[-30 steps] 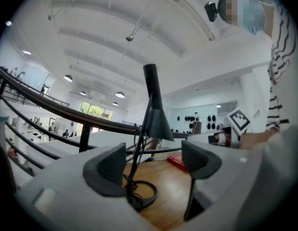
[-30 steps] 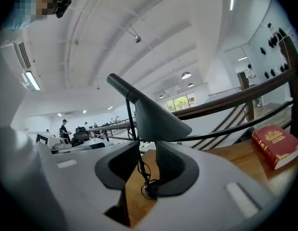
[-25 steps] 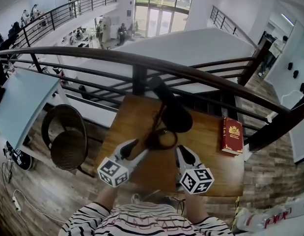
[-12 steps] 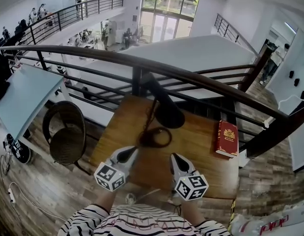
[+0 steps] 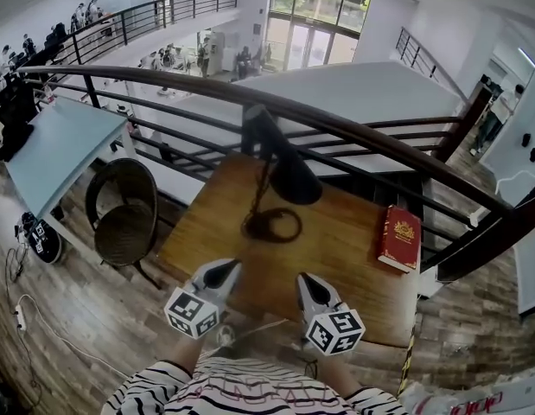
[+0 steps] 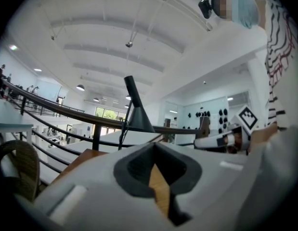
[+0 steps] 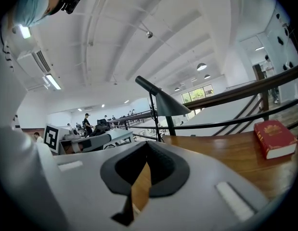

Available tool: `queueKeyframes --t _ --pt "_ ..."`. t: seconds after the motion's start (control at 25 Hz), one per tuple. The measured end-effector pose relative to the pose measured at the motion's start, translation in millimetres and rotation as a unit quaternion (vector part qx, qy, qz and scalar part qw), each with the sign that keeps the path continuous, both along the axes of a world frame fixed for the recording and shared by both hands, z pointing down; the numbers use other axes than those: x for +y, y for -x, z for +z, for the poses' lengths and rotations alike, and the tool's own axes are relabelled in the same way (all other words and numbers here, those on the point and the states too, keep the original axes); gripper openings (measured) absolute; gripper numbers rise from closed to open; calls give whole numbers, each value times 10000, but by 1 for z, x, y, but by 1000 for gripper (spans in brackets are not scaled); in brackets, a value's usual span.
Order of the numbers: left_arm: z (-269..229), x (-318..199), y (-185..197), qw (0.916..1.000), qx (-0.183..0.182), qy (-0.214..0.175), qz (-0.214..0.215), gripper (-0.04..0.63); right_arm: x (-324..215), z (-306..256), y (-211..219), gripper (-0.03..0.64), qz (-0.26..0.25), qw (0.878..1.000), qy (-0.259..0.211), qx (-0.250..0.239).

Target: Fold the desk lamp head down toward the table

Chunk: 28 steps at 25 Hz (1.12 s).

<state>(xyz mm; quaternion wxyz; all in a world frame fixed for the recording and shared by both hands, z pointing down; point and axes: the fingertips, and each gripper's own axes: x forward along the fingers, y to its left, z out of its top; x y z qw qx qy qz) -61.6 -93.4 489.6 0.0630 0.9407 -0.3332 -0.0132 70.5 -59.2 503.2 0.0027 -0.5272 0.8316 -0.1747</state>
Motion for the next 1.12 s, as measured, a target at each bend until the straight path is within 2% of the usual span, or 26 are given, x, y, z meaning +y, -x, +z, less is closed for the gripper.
queueKeyframes --t 0.48,1.12 --pt "21 82 -6 9994 -68 159 -314 2 69 21 -5 0 -362 9993 105 -25" --pt "33 141 0 9986 -33 255 -464 2 123 35 5 0 -575 9980 234 121"
